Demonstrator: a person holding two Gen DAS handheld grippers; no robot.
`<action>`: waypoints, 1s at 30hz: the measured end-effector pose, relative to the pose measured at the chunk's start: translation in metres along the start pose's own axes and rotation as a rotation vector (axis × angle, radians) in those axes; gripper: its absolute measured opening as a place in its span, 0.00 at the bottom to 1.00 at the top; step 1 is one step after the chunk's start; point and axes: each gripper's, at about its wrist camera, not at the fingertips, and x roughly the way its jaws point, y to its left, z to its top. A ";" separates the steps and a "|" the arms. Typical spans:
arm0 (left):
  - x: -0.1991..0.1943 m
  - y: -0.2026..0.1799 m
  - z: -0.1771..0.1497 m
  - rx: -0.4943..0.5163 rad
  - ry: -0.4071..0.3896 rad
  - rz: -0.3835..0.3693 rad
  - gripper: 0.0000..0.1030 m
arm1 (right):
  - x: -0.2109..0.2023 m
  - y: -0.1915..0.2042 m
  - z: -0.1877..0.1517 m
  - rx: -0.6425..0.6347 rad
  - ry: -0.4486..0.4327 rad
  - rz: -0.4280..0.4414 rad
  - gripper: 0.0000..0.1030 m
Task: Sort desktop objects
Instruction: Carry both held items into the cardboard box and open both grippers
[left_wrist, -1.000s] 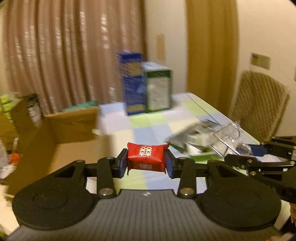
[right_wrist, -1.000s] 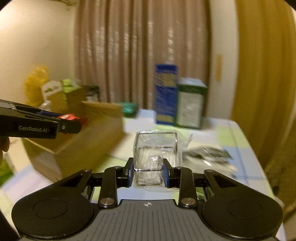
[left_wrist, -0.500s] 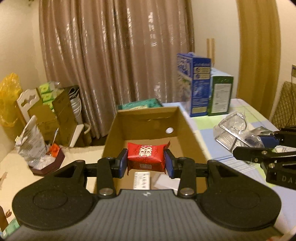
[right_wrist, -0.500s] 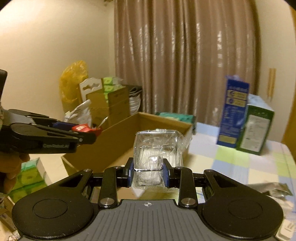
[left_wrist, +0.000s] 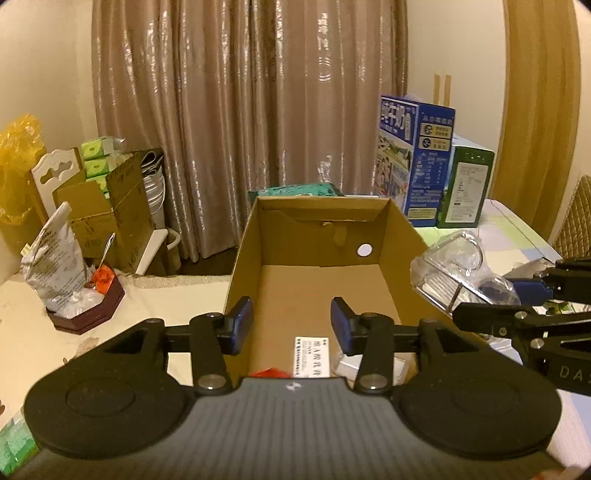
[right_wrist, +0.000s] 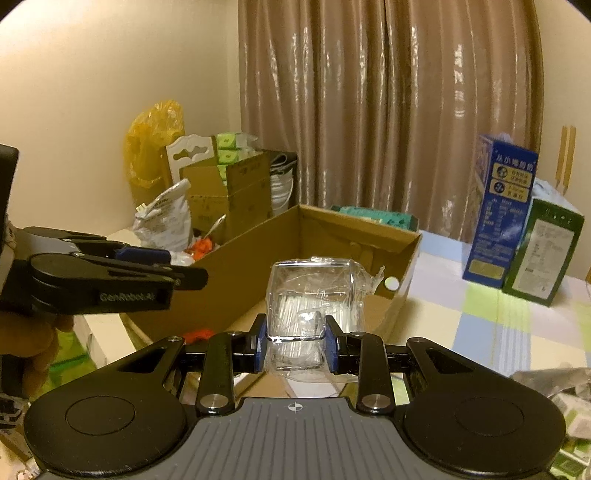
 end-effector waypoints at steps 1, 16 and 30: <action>-0.001 0.002 -0.002 -0.008 0.000 0.003 0.39 | 0.002 0.000 -0.001 0.002 0.004 0.001 0.27; -0.028 0.019 -0.011 -0.048 -0.029 0.023 0.48 | 0.004 -0.007 0.009 0.006 -0.072 0.022 0.57; -0.055 -0.019 -0.007 -0.020 -0.046 -0.014 0.61 | -0.071 -0.063 -0.030 0.127 -0.060 -0.091 0.67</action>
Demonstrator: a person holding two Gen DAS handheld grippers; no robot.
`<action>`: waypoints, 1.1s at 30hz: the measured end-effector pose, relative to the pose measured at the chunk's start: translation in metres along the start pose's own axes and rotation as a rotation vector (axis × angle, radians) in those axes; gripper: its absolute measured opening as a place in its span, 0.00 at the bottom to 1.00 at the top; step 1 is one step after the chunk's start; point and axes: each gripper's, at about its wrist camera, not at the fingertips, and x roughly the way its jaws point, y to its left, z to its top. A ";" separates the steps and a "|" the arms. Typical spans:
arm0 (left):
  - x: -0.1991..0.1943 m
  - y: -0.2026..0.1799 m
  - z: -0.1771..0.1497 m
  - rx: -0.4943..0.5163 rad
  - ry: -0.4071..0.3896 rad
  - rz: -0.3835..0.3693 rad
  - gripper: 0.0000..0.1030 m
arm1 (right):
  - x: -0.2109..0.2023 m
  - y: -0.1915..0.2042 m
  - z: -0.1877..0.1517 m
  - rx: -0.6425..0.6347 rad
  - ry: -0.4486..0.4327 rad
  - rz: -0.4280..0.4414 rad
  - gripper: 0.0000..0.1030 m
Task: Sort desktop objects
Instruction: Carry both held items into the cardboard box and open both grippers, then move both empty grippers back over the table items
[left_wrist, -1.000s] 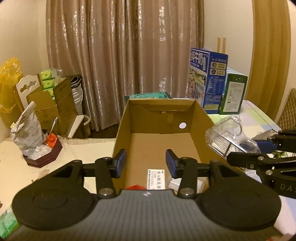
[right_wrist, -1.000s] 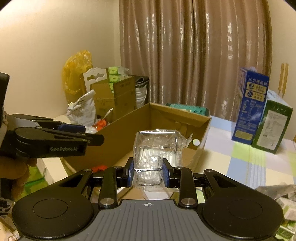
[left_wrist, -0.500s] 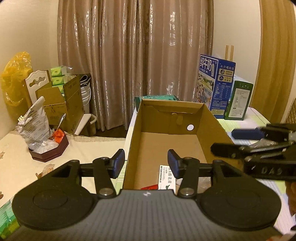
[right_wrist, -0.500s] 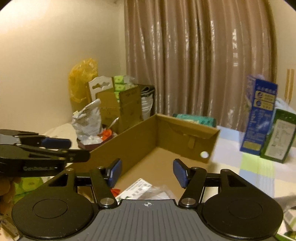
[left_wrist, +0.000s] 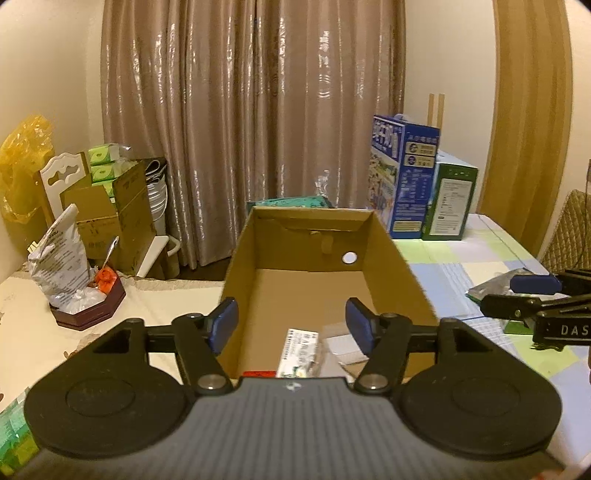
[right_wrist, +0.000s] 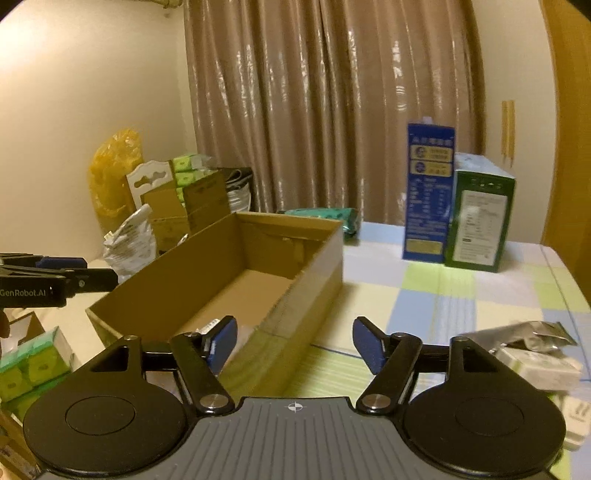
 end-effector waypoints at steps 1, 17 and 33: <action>-0.002 -0.005 0.000 0.001 0.002 -0.003 0.62 | -0.005 -0.002 -0.001 0.000 -0.003 -0.005 0.69; -0.030 -0.081 -0.011 0.062 0.029 -0.066 0.87 | -0.095 -0.074 -0.037 0.022 -0.008 -0.146 0.98; -0.022 -0.176 0.002 0.150 0.023 -0.231 0.99 | -0.148 -0.162 -0.104 0.098 0.084 -0.320 0.98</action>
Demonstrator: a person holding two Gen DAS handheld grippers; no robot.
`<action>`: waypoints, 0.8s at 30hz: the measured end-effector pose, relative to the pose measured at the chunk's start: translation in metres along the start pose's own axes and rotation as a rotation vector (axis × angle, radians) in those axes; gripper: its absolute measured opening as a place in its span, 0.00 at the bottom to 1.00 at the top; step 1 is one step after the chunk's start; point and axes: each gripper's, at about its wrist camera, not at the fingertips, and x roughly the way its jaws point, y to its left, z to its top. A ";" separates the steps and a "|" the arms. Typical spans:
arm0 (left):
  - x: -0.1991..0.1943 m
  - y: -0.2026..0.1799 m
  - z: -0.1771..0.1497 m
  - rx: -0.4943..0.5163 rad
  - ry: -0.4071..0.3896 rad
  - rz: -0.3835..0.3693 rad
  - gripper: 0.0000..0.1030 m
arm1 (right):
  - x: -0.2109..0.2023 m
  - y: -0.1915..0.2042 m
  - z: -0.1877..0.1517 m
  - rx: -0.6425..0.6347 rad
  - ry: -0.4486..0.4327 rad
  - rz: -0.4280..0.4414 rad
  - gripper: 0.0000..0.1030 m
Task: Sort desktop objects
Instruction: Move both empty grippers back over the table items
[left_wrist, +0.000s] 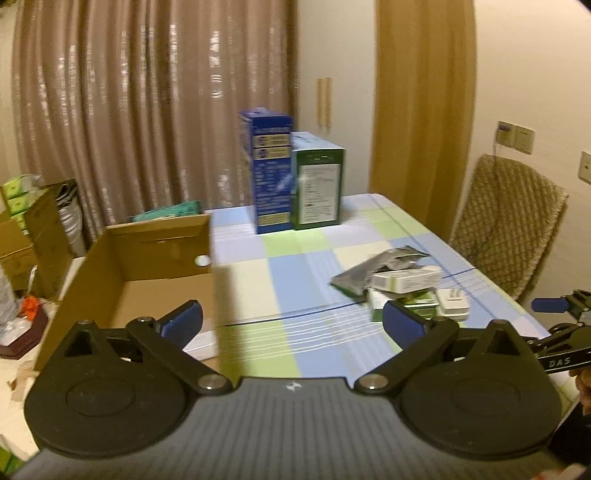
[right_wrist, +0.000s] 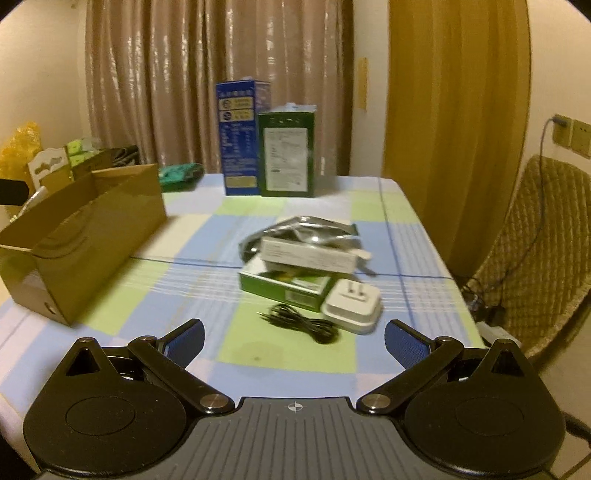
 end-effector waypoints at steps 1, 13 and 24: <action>0.004 -0.006 0.001 0.004 0.002 -0.013 0.99 | 0.000 -0.005 -0.001 -0.001 0.001 -0.006 0.98; 0.069 -0.069 -0.010 0.131 0.071 -0.146 0.98 | 0.030 -0.045 -0.002 -0.010 0.022 -0.051 0.98; 0.136 -0.116 -0.024 0.425 0.132 -0.312 0.91 | 0.070 -0.071 0.020 -0.232 0.066 0.044 0.98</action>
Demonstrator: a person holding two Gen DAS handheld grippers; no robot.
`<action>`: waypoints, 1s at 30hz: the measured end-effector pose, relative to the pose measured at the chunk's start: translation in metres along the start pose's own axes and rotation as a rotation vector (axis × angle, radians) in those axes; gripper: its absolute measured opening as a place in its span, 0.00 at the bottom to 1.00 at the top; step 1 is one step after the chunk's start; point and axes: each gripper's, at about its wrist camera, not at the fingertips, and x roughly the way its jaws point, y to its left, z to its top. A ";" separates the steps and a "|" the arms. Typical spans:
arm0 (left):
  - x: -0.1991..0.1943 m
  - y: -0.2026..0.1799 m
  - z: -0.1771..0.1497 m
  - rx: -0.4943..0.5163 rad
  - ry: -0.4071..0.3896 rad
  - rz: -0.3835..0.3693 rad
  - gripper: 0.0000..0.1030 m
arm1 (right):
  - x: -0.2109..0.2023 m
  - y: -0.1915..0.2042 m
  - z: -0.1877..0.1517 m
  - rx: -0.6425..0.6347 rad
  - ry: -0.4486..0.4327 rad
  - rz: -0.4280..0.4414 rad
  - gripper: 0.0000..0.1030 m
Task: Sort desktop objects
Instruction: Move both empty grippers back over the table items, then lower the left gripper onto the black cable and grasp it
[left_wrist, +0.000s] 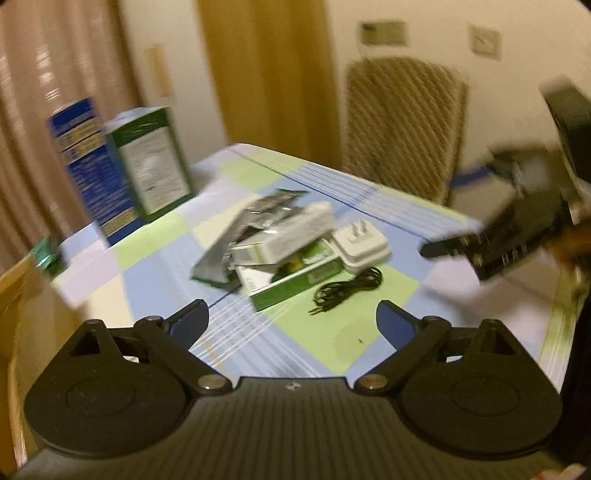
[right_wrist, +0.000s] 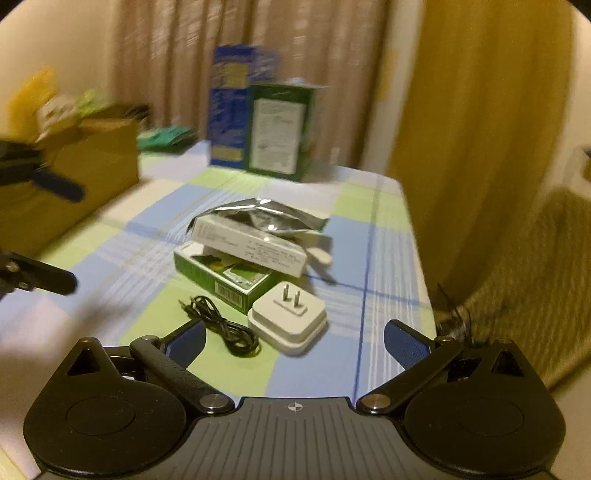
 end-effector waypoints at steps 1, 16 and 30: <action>0.009 -0.002 0.002 0.042 0.012 -0.027 0.90 | 0.005 -0.004 0.003 -0.053 0.012 0.019 0.98; 0.115 -0.043 0.017 0.427 0.102 -0.268 0.66 | 0.088 -0.031 0.015 -0.423 0.192 0.235 0.77; 0.152 -0.025 0.021 0.326 0.214 -0.340 0.33 | 0.134 -0.033 0.021 -0.447 0.275 0.351 0.68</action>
